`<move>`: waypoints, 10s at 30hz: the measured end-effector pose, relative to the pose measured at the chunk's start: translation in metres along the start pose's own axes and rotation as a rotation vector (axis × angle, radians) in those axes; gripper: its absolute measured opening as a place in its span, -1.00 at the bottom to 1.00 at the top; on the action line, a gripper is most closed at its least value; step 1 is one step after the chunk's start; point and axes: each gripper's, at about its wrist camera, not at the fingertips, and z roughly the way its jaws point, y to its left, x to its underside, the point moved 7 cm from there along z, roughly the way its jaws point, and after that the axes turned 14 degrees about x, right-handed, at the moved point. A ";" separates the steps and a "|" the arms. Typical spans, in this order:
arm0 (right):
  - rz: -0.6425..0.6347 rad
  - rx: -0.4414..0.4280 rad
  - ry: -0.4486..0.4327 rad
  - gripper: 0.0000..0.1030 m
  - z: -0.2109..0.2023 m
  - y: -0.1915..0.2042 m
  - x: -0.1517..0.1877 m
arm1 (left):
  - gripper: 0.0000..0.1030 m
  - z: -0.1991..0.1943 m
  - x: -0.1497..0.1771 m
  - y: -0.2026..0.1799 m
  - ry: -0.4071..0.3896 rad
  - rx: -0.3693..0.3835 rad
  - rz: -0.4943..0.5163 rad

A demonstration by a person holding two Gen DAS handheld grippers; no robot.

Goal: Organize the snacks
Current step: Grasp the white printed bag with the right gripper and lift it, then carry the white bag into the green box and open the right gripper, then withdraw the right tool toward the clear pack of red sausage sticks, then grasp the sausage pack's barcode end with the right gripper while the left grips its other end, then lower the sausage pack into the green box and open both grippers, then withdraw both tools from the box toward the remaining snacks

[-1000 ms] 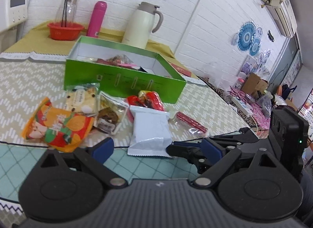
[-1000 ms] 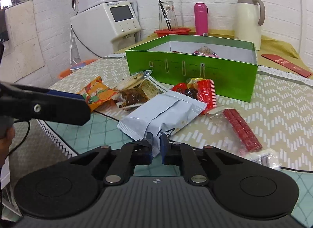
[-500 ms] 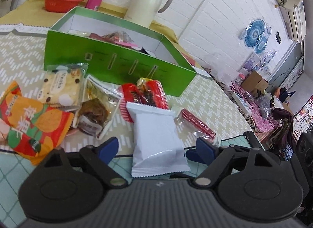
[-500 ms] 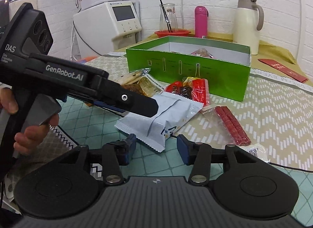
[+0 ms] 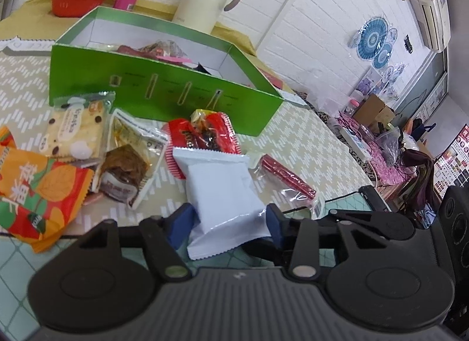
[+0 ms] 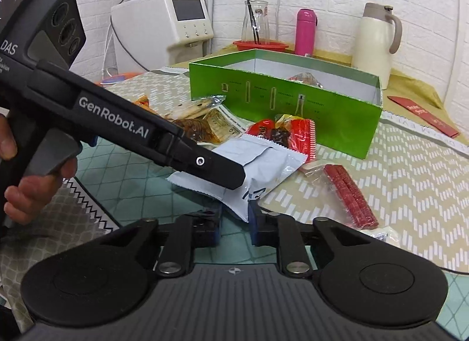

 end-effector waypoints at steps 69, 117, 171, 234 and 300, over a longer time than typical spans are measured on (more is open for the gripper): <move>0.132 0.070 -0.256 -0.04 0.003 -0.067 -0.102 | -0.51 0.008 -0.120 -0.039 -0.166 -0.020 0.172; 0.082 0.179 -0.157 1.00 0.027 -0.093 -0.105 | 0.71 0.010 -0.131 -0.015 -0.164 -0.230 0.163; 0.021 -0.036 0.025 0.80 -0.034 -0.003 0.006 | 0.70 0.002 0.015 -0.011 -0.035 -0.175 -0.007; -0.020 0.132 -0.283 -0.19 0.024 -0.061 -0.119 | -0.52 0.040 -0.155 -0.020 -0.237 -0.020 0.150; 0.117 -0.039 -0.018 1.00 0.065 -0.045 -0.053 | 0.99 -0.099 0.012 -0.014 -0.202 -0.253 0.097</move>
